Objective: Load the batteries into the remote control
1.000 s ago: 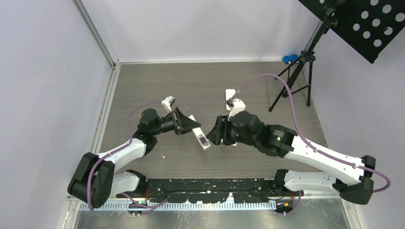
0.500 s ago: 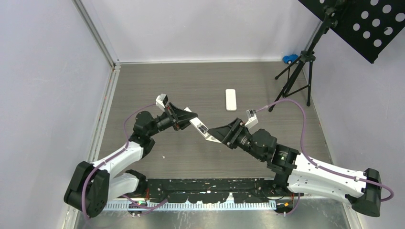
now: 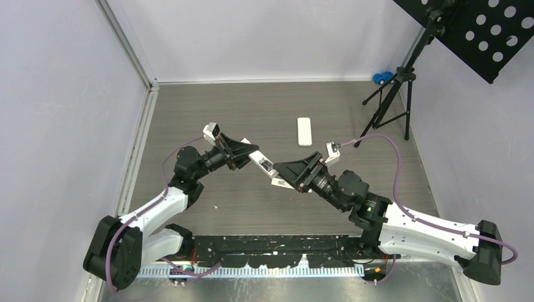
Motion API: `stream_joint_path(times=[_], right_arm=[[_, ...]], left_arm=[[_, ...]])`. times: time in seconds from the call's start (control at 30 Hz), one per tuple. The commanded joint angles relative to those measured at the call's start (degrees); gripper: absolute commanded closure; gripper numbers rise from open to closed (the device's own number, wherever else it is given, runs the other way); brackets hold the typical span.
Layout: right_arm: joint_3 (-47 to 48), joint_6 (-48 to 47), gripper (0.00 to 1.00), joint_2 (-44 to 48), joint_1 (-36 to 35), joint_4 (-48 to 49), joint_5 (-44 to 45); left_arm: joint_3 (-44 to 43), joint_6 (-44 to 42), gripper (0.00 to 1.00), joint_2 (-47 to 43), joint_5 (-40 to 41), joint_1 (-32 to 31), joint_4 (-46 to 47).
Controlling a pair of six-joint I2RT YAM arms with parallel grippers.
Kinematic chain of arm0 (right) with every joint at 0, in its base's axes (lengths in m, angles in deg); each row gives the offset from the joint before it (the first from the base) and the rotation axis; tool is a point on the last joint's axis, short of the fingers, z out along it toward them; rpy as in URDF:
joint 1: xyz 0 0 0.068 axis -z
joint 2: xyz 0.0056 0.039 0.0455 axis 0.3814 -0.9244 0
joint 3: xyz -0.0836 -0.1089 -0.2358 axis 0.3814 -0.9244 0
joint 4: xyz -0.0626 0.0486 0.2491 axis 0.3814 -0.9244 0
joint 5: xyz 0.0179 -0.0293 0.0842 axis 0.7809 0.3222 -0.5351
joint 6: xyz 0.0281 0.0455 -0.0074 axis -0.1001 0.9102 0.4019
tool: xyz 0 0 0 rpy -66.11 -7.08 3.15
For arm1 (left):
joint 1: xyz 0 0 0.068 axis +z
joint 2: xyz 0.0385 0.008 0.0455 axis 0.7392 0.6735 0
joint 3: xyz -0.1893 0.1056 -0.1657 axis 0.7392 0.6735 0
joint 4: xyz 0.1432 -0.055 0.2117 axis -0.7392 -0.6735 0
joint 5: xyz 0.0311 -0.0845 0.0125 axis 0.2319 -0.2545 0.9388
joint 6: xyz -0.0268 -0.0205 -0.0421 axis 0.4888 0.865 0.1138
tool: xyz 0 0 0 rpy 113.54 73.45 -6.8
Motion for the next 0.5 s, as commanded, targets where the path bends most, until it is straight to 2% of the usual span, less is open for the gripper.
stream_joint_path(times=[0.0,0.13,0.47], right_arm=[[-0.6,2.2,0.34,-0.2,-0.4,5.0,2.9],[-0.7,2.5,0.35,-0.9,-0.4,5.9,3.3],[-0.1,1.9,0.52,-3.6,-0.4,8.1,4.0]], left_arm=[[-1.9,1.0,1.0,-1.8,0.8,-0.3,4.0],[-1.9,1.0,1.0,-2.2,0.6,-0.3,4.0],[-2.0,1.1,1.0,-2.4,0.1,-0.3,4.1]])
